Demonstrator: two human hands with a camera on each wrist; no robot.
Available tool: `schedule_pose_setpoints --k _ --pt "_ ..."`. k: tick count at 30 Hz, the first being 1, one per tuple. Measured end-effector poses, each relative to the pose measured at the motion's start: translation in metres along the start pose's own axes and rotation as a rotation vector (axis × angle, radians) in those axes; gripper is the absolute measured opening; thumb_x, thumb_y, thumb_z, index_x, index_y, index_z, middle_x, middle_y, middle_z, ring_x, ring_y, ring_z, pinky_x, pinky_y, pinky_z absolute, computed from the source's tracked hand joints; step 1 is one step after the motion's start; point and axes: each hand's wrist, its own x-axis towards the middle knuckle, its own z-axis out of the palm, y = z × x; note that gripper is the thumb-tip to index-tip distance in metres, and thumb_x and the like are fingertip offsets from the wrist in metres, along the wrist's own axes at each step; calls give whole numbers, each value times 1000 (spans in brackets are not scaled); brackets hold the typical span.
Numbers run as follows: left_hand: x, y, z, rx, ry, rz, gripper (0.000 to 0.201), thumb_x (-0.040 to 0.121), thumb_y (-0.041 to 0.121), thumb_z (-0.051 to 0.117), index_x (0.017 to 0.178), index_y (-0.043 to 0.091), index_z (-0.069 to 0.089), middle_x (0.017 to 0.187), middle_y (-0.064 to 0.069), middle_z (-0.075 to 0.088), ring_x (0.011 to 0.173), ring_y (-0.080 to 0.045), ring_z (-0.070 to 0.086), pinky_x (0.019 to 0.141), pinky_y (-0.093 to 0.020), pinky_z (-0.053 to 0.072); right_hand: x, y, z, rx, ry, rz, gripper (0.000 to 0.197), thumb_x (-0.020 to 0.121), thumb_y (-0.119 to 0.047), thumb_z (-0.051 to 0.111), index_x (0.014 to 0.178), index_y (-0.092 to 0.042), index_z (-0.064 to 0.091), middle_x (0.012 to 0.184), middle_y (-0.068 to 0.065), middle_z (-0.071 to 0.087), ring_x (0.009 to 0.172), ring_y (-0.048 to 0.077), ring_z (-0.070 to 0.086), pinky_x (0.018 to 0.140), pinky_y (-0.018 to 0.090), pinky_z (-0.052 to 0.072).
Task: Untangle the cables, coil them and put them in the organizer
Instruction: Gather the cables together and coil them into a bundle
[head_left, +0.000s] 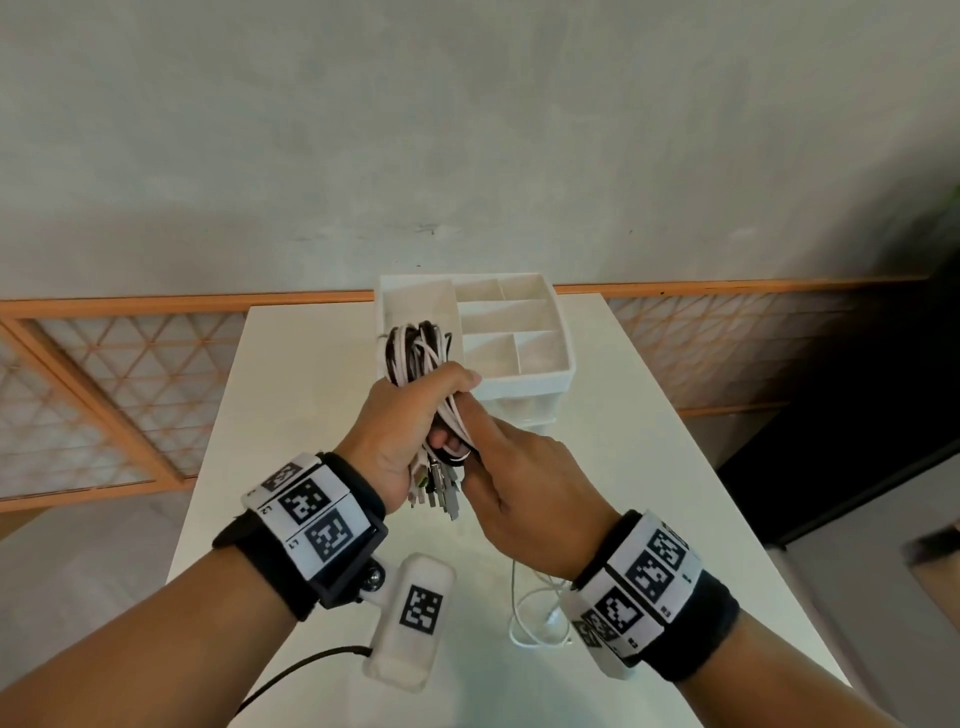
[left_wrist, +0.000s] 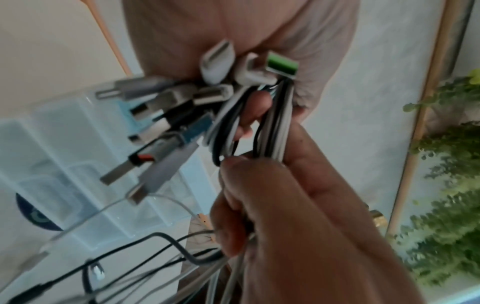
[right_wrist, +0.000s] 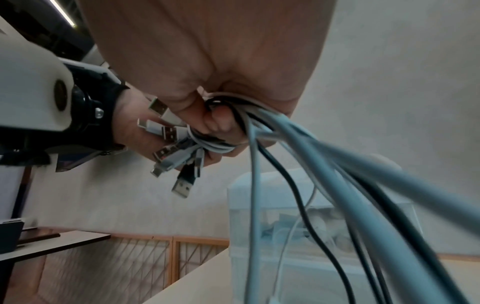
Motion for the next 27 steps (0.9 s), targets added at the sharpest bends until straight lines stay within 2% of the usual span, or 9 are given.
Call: schedule_pose_setpoints --k 6,8,11,15,18,20,23,24,27 --pt "8 11 -13 -249 -23 -71 39 69 50 81 85 17 69 76 -3 61 41 -10 43 48 -21 42 -5 13 8 41 97 -14 58 100 -26 40 157 -23 25 86 1 58 66 22 48 62 34 42" --pt "6 13 -14 -139 -20 -18 36 69 44 82 84 14 69 68 -7 57 39 -12 38 48 -22 41 -5 22 11 -4 113 -14 57 100 -28 38 156 -24 27 80 0 53 64 19 42 64 31 35" --pt "-1 9 -10 116 -36 49 22 76 29 82 76 11 69 54 1 58 42 -10 48 42 -15 40 1 22 18 0 99 -26 53 99 -23 42 152 -22 36 79 1 52 65 25 46 65 38 42" --pt "2 1 -11 160 36 74 10 78 12 78 87 16 74 69 -3 63 50 -9 56 43 -16 41 0 18 19 110 42 -47 52 97 -25 52 148 -21 44 83 1 52 68 26 51 69 37 45" --pt "6 0 -22 204 61 63 12 78 8 74 82 19 75 74 -7 66 60 -15 60 47 -20 43 2 27 -3 317 166 -28 45 90 -15 63 135 -16 61 102 3 59 85 16 60 80 27 50" --pt "5 -1 -25 330 -16 77 10 77 9 76 81 19 75 75 -8 69 67 -18 61 51 -22 44 10 30 -23 258 292 -18 51 85 -2 64 134 -15 59 121 4 57 94 13 59 83 25 49" --pt "0 -2 -17 508 -191 88 9 77 7 76 85 8 71 76 -19 67 67 -23 61 61 -31 48 29 21 -39 -9 195 -71 81 81 -2 62 151 -36 37 149 1 40 106 18 56 88 36 51" --pt "0 -3 -13 545 -231 96 12 77 5 74 87 4 68 74 -19 65 67 -23 60 63 -34 47 34 18 -38 -53 145 -112 80 80 -1 60 149 -38 40 150 1 41 109 22 57 90 42 51" --pt "-1 -1 -8 580 -266 90 9 76 0 68 82 -1 62 68 -12 59 63 -21 56 60 -30 45 39 16 -34 -82 145 -171 59 77 -2 59 130 -28 63 126 -1 66 107 26 63 84 50 50"
